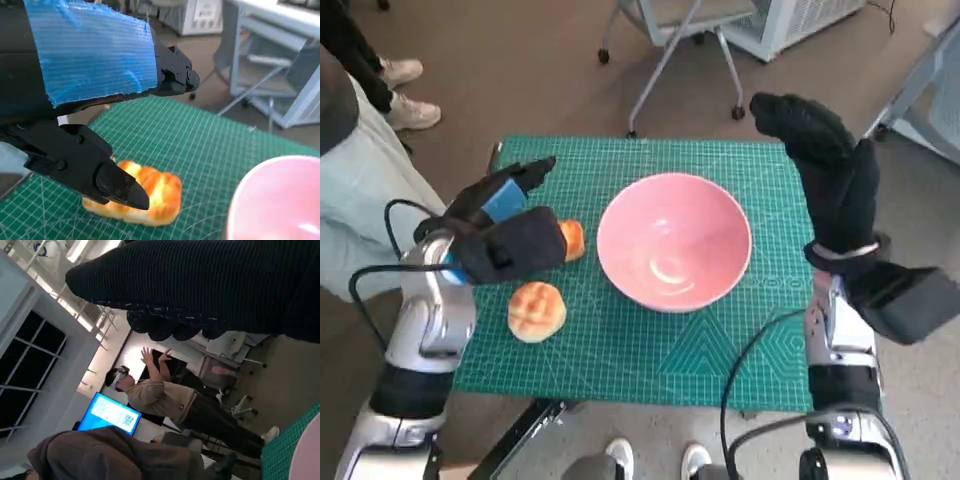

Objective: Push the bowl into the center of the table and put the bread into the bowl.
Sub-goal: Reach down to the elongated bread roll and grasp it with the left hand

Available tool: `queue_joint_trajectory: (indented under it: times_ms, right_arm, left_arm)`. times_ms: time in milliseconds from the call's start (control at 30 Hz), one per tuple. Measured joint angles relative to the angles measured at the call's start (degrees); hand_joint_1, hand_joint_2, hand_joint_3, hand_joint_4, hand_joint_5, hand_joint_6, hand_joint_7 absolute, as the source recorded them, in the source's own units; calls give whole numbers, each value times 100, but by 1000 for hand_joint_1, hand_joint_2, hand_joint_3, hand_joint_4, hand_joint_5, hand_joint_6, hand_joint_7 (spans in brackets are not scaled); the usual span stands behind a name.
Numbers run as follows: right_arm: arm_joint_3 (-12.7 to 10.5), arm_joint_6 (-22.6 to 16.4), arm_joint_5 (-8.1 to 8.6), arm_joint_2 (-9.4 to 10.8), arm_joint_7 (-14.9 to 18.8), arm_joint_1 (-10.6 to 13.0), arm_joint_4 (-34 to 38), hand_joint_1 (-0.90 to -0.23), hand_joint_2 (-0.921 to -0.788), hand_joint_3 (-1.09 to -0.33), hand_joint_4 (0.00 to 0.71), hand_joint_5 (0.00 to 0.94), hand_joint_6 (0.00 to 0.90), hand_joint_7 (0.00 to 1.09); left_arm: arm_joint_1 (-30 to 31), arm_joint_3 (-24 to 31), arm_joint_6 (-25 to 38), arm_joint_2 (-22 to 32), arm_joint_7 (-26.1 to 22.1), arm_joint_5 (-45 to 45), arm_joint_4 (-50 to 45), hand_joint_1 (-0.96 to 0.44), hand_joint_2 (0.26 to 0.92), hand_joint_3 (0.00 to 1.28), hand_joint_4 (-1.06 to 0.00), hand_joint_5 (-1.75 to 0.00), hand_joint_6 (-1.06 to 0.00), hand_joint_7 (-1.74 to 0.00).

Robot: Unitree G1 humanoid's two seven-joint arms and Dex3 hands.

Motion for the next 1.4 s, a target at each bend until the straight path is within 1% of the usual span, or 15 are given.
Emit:
queue_joint_trajectory:
  times_ms: [167, 300, 467, 600, 800, 1000, 1033, 1067, 1167, 1200, 1233, 1267, 1300, 1333, 1400]
  right_arm:
    - [-3, -1, 0, -3, 0, 3, 4, -685, -921, -783, 180, 3, -1, 595]
    - [11, -6, -13, 1, 0, 6, 7, -678, -921, -782, 180, 2, -1, 594]
    - [11, -22, -21, -5, 0, 13, 11, -675, -921, -782, 181, 3, -1, 589]
    - [11, -48, -31, -11, -1, 30, 13, -671, -921, -785, 179, 2, -1, 582]
    - [25, -81, -39, -9, -3, 32, 35, -668, -921, -789, 176, 0, -1, 577]
    - [33, -92, -39, -9, -4, 34, 55, -668, -921, -789, 172, 0, -1, 577]
    - [34, -94, -39, -9, -4, 34, 57, -668, -921, -789, 171, 0, -1, 577]
    - [34, -95, -39, -9, -5, 34, 58, -668, -921, -789, 171, 0, -1, 577]
    - [35, -113, -40, -9, -7, 34, 60, -668, -921, -789, 170, 0, -1, 577]
    - [35, -119, -42, -9, -7, 35, 60, -668, -921, -789, 170, 0, -1, 577]
    - [35, -125, -43, -10, -9, 36, 60, -668, -921, -789, 170, 0, -1, 577]
    - [35, -128, -45, -10, -11, 39, 60, -668, -921, -788, 170, 0, -1, 577]
    - [35, -129, -50, -10, -13, 42, 60, -668, -921, -788, 170, 0, -1, 578]
    - [35, -131, -57, -10, -16, 45, 60, -668, -921, -788, 170, 0, -1, 578]
    - [37, -138, -81, -10, -21, 55, 60, -668, -921, -788, 170, 0, -1, 578]
  left_arm:
    - [-40, -73, -42, 0, 23, -13, 139, -114, 763, 4, -130, 0, -283, -1]
    - [-307, -275, -175, -6, 89, -9, 783, -122, 766, 5, -127, 0, -279, 0]
    - [-436, -463, -205, -13, 139, -8, 1402, -132, 769, 5, -132, -3, -276, 0]
    - [-541, -656, -208, -54, 146, 1, 1820, -144, 773, 5, -146, -8, -275, 0]
    - [-741, -875, -211, -125, 146, 2, 2286, -164, 778, 6, -204, -24, -286, -5]
    - [-1033, -1075, -212, -229, 168, 12, 2867, -143, 784, 5, -312, -33, -377, -23]
    - [-1065, -1100, -214, -246, 177, 12, 2944, -127, 786, 5, -364, -49, -413, -33]
    - [-1094, -1121, -217, -262, 184, 12, 3010, -100, 792, 6, -450, -84, -472, -56]
    - [-1165, -1198, -238, -293, 233, 13, 3201, -64, 800, 7, -575, -119, -567, -73]
    - [-1180, -1224, -247, -294, 257, 15, 3237, -32, 809, 7, -621, -311, -642, -148]
    - [-1191, -1244, -275, -293, 301, 16, 3265, -11, 817, 6, -615, -499, -665, -247]
    - [-1197, -1256, -306, -291, 342, 17, 3282, -8, 837, 14, -639, -644, -661, -402]
    - [-1200, -1268, -355, -287, 403, 19, 3296, -5, 867, 34, -663, -865, -645, -639]
    - [-1202, -1276, -414, -284, 459, 19, 3310, -3, 876, 54, -678, -1014, -666, -754]
    - [-1201, -1297, -564, -269, 604, 19, 3342, -1, 882, 72, -684, -1151, -693, -848]
